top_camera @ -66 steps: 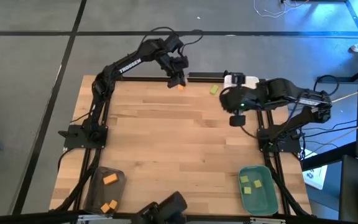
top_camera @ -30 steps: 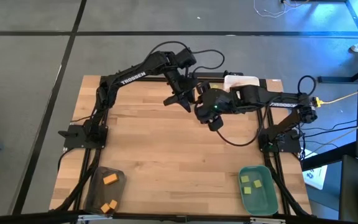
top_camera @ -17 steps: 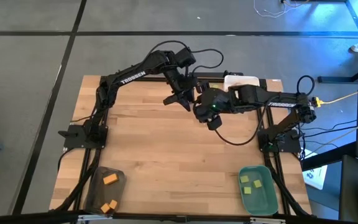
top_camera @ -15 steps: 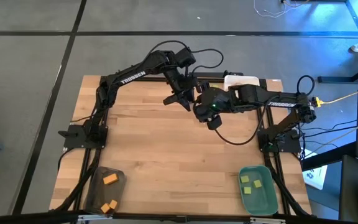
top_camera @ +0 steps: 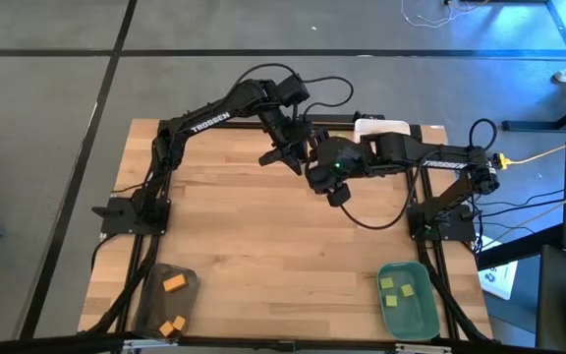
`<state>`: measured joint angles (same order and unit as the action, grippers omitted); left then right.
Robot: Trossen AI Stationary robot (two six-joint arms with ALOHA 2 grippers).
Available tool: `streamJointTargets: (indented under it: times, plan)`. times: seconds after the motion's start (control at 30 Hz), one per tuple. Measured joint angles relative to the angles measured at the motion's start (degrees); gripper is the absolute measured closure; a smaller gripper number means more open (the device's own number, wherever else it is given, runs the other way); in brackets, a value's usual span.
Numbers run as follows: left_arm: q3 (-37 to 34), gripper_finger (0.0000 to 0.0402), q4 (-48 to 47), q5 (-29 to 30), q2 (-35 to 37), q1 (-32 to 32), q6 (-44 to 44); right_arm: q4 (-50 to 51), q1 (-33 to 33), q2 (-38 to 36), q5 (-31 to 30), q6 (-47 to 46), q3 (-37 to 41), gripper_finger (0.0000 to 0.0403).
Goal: Sort & place blocks by color
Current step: Put the brown block into the white bin
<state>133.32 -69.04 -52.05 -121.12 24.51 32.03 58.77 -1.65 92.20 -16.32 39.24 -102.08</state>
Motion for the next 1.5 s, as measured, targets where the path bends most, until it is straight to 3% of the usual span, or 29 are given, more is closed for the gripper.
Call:
streamJointTargets:
  times: [0.27,0.5,0.67,0.87,0.97,1.07,1.2,1.37,1.5]
  plan:
    - [0.0,0.0289,-0.09,-4.54,0.0,-0.43,-0.57,-0.31,-0.03,0.29,0.22,0.04,-0.04,0.0204]
    - [0.0,0.0289,-0.55,-5.35,0.0,-0.8,-0.63,-1.37,0.7,0.79,0.23,0.24,0.35,0.0229]
    - [0.0,0.0289,-0.56,-5.98,0.0,-0.61,-0.62,-2.09,0.73,0.92,0.02,0.55,0.39,0.0273]
    - [0.0,0.0289,-0.55,-5.52,0.0,-0.59,-0.61,-2.03,0.98,0.92,0.03,0.59,0.41,0.0275]
    - [0.09,0.0288,-0.6,-1.12,0.0,-0.63,-0.54,-1.6,1.01,1.01,-0.22,1.38,0.53,0.0275]
    - [0.17,0.0258,-1.92,4.88,0.16,-0.5,-0.14,-0.99,1.01,1.18,-2.25,1.05,0.7,0.0275]
    - [0.22,0.0216,-3.19,10.35,0.32,1.02,0.11,0.41,1.24,1.06,-4.33,-3.5,0.7,0.0275]
    - [0.15,0.0208,-2.82,19.04,0.11,3.78,0.39,3.37,1.14,0.7,-5.07,-9.16,0.57,0.0275]
    - [0.15,0.0208,-2.86,25.61,0.09,6.28,0.11,8.55,2.33,0.26,-13.16,-18.02,0.55,0.0275]
